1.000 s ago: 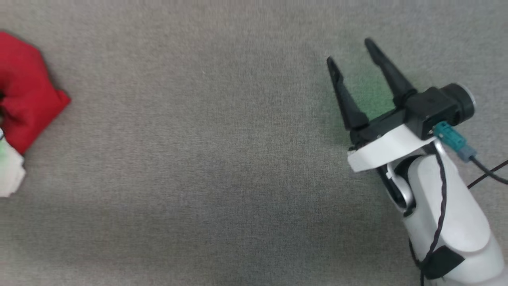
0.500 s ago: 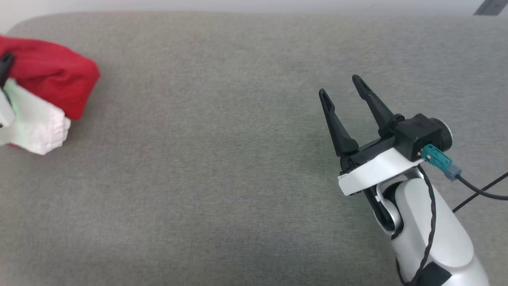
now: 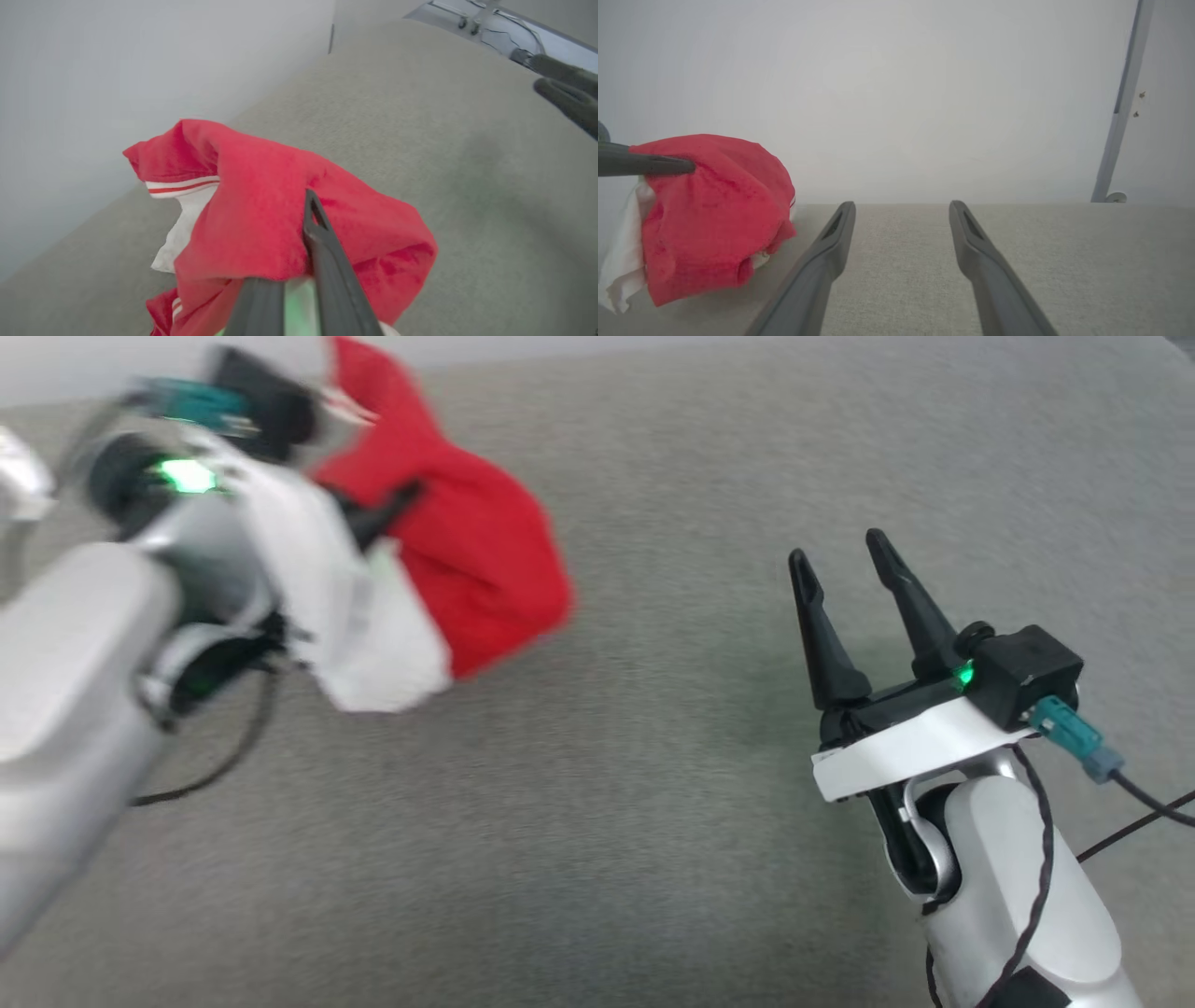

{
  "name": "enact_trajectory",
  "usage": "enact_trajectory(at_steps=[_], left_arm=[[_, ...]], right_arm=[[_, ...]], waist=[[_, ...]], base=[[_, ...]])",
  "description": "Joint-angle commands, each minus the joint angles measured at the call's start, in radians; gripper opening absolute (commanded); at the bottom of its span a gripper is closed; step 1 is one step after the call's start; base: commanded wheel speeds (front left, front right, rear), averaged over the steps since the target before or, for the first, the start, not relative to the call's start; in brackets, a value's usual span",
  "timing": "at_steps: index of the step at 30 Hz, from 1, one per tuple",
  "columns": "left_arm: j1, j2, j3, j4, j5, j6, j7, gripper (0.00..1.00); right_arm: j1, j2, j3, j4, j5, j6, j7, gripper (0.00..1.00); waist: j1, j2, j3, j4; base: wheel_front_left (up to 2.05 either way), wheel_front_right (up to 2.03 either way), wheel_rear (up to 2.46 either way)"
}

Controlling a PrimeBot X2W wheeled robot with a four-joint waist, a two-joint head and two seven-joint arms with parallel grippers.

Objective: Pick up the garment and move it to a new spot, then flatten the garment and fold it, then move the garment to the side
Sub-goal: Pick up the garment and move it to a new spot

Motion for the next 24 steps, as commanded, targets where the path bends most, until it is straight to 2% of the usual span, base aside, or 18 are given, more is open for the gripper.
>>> enact_trajectory(at_steps=[1, 8, 13, 18, 24], left_arm=[[-0.022, -0.008, -0.006, -0.008, 0.011, -0.002, 0.003, 0.0], [-0.133, -0.141, -0.121, -0.03, 0.023, -0.002, -0.006, 0.0], [-0.218, -0.198, -0.15, -0.014, -0.012, -0.002, -0.041, 0.0], [-0.252, -0.183, -0.163, 0.052, -0.057, 0.0, -0.064, 0.0], [-0.236, -0.086, -0.256, 0.182, -0.045, 0.0, -0.013, 0.0]], right_arm=[[-0.004, 0.006, -0.002, -0.007, 0.007, 0.0, -0.006, 1.0], [-0.006, 0.011, -0.011, -0.058, 0.071, 0.0, -0.006, 1.0], [0.017, 0.012, -0.017, -0.076, 0.118, 0.0, -0.006, 1.0], [0.029, 0.012, -0.01, -0.084, 0.151, 0.0, -0.006, 1.0], [0.03, 0.012, 0.004, -0.092, 0.176, 0.0, -0.006, 1.0]], waist=[[0.0, 0.0, 0.036, -0.053], [0.0, 0.0, 0.099, -0.195], [0.0, 0.0, 0.121, -0.274], [0.0, 0.0, 0.128, -0.319], [0.0, 0.0, 0.139, -0.343]], base=[[0.0, 0.0, 0.0], [0.0, 0.0, 0.0], [0.0, 0.0, 0.0], [0.0, 0.0, 0.0], [0.0, 0.0, 0.0]])
